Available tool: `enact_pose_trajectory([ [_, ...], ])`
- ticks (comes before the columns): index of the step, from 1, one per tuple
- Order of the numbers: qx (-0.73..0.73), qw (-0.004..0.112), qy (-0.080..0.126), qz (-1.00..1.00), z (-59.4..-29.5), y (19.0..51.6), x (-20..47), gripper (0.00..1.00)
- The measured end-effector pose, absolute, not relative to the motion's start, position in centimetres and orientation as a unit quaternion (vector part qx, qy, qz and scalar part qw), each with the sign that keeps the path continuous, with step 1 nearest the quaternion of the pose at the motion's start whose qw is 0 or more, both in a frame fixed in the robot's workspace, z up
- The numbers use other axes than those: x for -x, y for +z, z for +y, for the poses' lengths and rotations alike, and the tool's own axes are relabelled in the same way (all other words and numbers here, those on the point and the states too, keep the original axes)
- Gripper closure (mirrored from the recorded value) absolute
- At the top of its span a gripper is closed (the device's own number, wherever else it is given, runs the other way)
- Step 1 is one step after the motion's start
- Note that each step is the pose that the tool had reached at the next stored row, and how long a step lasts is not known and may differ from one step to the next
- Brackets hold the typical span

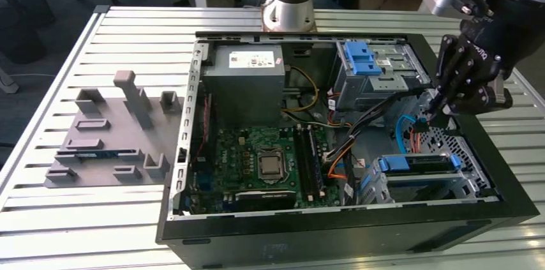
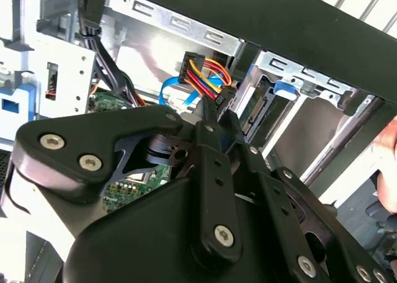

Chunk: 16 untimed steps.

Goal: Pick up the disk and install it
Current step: 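Insert the first disk wire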

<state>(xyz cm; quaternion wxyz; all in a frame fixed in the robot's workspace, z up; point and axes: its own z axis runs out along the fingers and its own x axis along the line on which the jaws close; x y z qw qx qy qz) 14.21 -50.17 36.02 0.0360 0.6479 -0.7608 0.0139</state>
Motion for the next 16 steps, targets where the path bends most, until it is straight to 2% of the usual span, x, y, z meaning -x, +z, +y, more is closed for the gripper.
enact_pose_trajectory([
  [4, -0.645, 0.042, 0.021, -0.763, -50.00, 35.77, -14.21, 0.76],
  [12, -0.642, 0.045, 0.024, -0.765, -49.74, 35.46, -14.25, 0.76],
  [14, -0.642, 0.045, 0.024, -0.765, -49.73, 35.45, -14.25, 0.78],
  [15, -0.643, 0.045, 0.024, -0.764, -49.73, 35.43, -14.26, 0.84],
  [16, -0.644, 0.045, 0.025, -0.763, -49.74, 35.44, -14.26, 0.84],
])
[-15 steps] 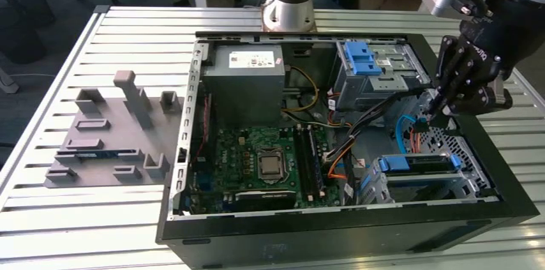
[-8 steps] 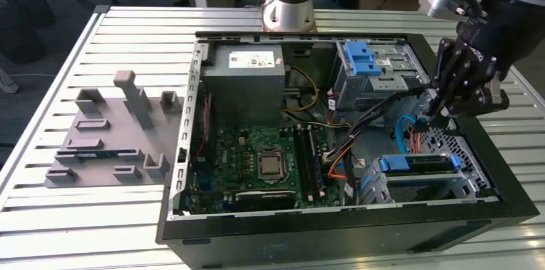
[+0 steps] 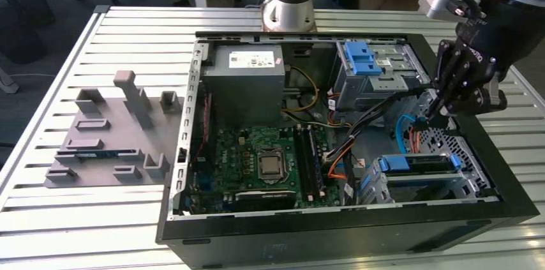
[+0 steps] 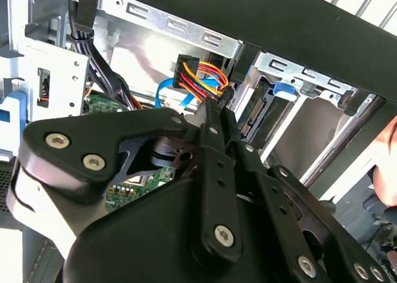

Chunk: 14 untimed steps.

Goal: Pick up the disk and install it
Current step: 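Insert the first disk wire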

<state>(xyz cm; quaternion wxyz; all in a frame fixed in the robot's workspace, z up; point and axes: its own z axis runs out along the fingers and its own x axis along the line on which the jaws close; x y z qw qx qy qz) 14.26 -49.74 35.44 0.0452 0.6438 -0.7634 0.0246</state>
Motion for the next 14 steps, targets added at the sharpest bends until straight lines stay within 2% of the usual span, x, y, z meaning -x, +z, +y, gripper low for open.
enact_pose_trajectory([
  [14, -0.661, 0.042, 0.028, -0.748, -51.2, 35.4, -13.9, 0.84],
])
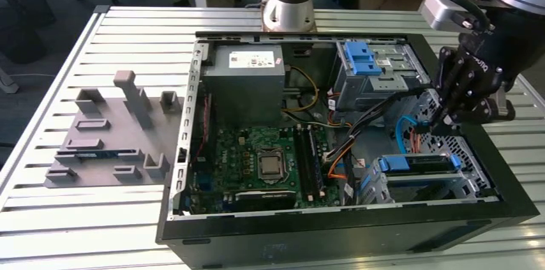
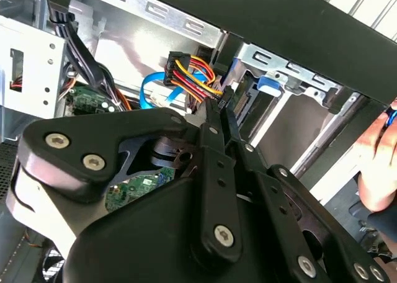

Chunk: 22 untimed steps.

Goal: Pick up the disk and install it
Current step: 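Insert the first disk wire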

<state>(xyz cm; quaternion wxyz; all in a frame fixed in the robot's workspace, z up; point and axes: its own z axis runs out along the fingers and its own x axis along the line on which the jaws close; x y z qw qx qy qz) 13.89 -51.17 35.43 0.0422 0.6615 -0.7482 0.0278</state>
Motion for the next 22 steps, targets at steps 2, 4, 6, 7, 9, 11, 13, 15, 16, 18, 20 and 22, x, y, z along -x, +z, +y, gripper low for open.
enact_pose_trajectory([
  [2, -0.663, 0.042, 0.028, -0.747, -51.17, 35.42, -13.88, 0.84],
  [4, -0.663, 0.042, 0.028, -0.747, -51.18, 35.43, -13.88, 0.84],
  [6, -0.663, 0.042, 0.028, -0.747, -51.18, 35.43, -13.89, 0.84],
  [7, -0.663, 0.042, 0.028, -0.747, -51.18, 35.43, -13.92, 0.84],
  [9, -0.663, 0.042, 0.028, -0.747, -51.18, 35.43, -14.03, 0.84],
  [11, -0.663, 0.043, 0.027, -0.747, -51.17, 35.43, -14.34, 0.84],
  [13, -0.663, 0.044, 0.026, -0.747, -51.17, 35.43, -14.38, 0.84],
  [15, -0.664, 0.044, 0.026, -0.746, -51.27, 35.43, -14.39, 0.84],
  [16, -0.665, 0.043, 0.026, -0.745, -51.33, 35.42, -14.39, 0.84],
  [18, -0.667, 0.043, 0.026, -0.743, -51.43, 35.43, -14.38, 0.84],
  [20, -0.668, 0.042, 0.025, -0.742, -51.59, 35.43, -14.35, 0.84],
  [22, -0.669, 0.042, 0.025, -0.741, -51.82, 35.43, -14.24, 0.84],
])
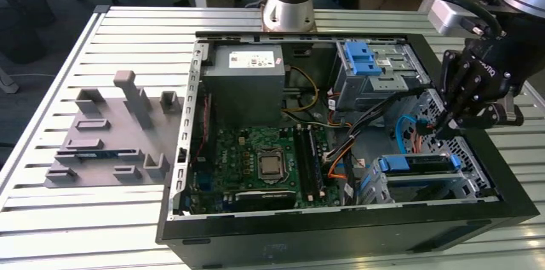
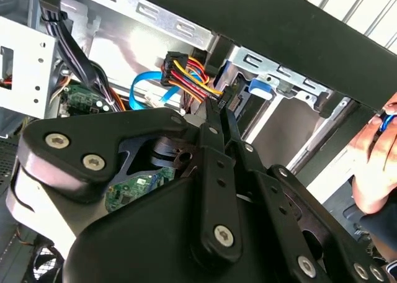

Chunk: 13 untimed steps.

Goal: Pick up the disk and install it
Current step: 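Insert the first disk wire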

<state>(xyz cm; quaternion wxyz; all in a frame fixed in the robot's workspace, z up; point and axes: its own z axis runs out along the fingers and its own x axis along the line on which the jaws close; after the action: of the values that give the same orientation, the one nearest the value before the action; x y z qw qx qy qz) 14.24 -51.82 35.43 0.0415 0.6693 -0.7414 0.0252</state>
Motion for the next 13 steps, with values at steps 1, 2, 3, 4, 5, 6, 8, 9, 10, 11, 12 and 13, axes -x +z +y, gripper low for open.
enact_pose_trajectory([
  [1, -0.670, 0.041, 0.025, -0.741, -51.93, 35.43, -14.17, 0.84],
  [2, -0.670, 0.041, 0.025, -0.741, -52.04, 35.43, -14.09, 0.84],
  [3, -0.671, 0.040, 0.025, -0.740, -52.15, 35.43, -14.03, 0.84],
  [4, -0.671, 0.039, 0.024, -0.740, -52.25, 35.43, -13.98, 0.84],
  [5, -0.672, 0.037, 0.023, -0.739, -52.29, 35.43, -13.95, 0.84],
  [6, -0.674, 0.035, 0.020, -0.738, -52.30, 35.43, -13.94, 0.84],
  [8, -0.678, 0.032, 0.017, -0.734, -52.30, 35.43, -13.92, 0.84],
  [9, -0.681, 0.031, 0.016, -0.731, -52.30, 35.42, -13.90, 0.84],
  [10, -0.684, 0.030, 0.016, -0.729, -52.31, 35.40, -13.89, 0.84],
  [11, -0.685, 0.029, 0.015, -0.728, -52.39, 35.39, -13.87, 0.84],
  [12, -0.685, 0.028, 0.014, -0.728, -52.53, 35.38, -13.86, 0.84],
  [13, -0.685, 0.027, 0.013, -0.728, -52.71, 35.38, -13.85, 0.84],
])
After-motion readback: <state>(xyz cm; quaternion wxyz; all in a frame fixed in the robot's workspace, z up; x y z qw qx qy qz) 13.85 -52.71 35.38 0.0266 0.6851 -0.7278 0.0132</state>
